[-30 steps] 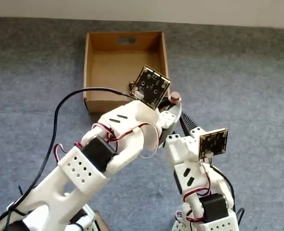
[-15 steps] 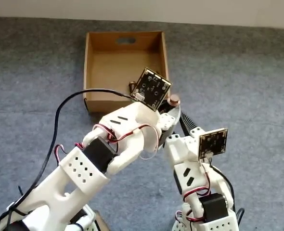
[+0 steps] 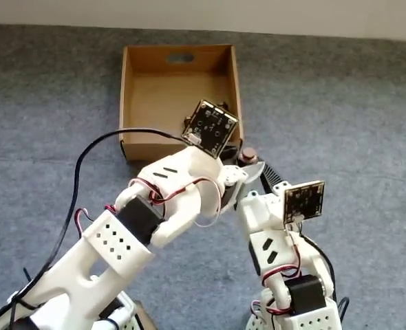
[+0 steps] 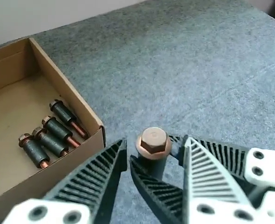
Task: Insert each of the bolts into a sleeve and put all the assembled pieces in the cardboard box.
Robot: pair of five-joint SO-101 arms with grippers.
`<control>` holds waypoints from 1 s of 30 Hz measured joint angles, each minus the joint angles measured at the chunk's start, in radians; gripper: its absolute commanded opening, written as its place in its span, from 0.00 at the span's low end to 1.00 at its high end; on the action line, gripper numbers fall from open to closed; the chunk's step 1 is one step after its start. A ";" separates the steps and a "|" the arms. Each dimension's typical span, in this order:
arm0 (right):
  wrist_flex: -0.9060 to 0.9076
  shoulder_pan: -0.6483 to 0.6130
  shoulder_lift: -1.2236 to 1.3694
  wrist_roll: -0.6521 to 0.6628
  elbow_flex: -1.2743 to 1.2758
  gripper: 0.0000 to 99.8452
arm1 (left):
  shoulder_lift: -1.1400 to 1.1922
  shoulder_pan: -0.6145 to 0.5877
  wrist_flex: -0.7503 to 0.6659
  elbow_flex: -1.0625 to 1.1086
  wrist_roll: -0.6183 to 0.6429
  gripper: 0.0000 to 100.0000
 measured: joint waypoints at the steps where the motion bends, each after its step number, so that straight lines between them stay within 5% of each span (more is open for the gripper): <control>1: 0.000 0.002 0.000 0.000 0.000 0.01 | 0.000 0.000 -0.003 0.000 0.000 0.23; 9: 0.000 0.002 0.000 0.000 0.000 0.01 | -0.049 0.002 0.005 0.002 0.000 0.23; 18: 0.000 0.000 0.000 0.000 -0.002 0.01 | -0.371 0.003 0.008 0.087 -0.003 0.17; 21: 0.002 0.000 0.000 0.000 -0.002 0.01 | -0.476 -0.048 0.008 0.175 -0.003 0.00; 30: 0.002 -0.003 0.000 0.000 -0.002 0.01 | -0.810 -0.345 0.008 0.554 0.000 0.01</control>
